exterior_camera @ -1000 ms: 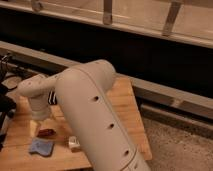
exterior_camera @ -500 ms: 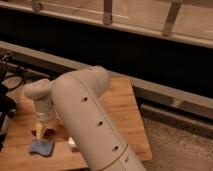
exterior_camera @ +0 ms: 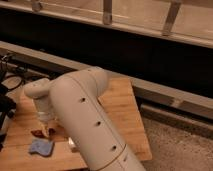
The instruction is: Place the pepper on the white sponge
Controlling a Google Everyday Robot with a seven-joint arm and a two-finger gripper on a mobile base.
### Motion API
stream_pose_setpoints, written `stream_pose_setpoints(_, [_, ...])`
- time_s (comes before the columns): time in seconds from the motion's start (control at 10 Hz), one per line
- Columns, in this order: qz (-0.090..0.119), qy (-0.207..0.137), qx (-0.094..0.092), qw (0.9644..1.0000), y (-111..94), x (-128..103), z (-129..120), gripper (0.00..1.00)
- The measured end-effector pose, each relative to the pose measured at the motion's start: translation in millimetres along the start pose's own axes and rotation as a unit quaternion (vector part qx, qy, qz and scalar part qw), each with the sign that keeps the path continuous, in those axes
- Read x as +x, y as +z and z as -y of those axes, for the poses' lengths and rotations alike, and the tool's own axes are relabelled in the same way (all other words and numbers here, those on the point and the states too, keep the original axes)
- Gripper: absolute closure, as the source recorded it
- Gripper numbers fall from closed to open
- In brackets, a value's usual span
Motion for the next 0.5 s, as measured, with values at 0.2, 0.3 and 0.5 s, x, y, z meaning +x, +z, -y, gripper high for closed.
stream_pose_setpoints(0.2, [-0.003, -0.001, 0.0, 1.0, -0.7, 0.9, -2.1, 0.88])
stream_pose_setpoints(0.3, [-0.003, 0.005, -0.001, 1.0, 3.1, 1.8, -0.8, 0.96])
stream_pose_setpoints(0.5, [0.002, 0.015, 0.0, 0.9999, 11.3, 1.4, 2.2, 1.0])
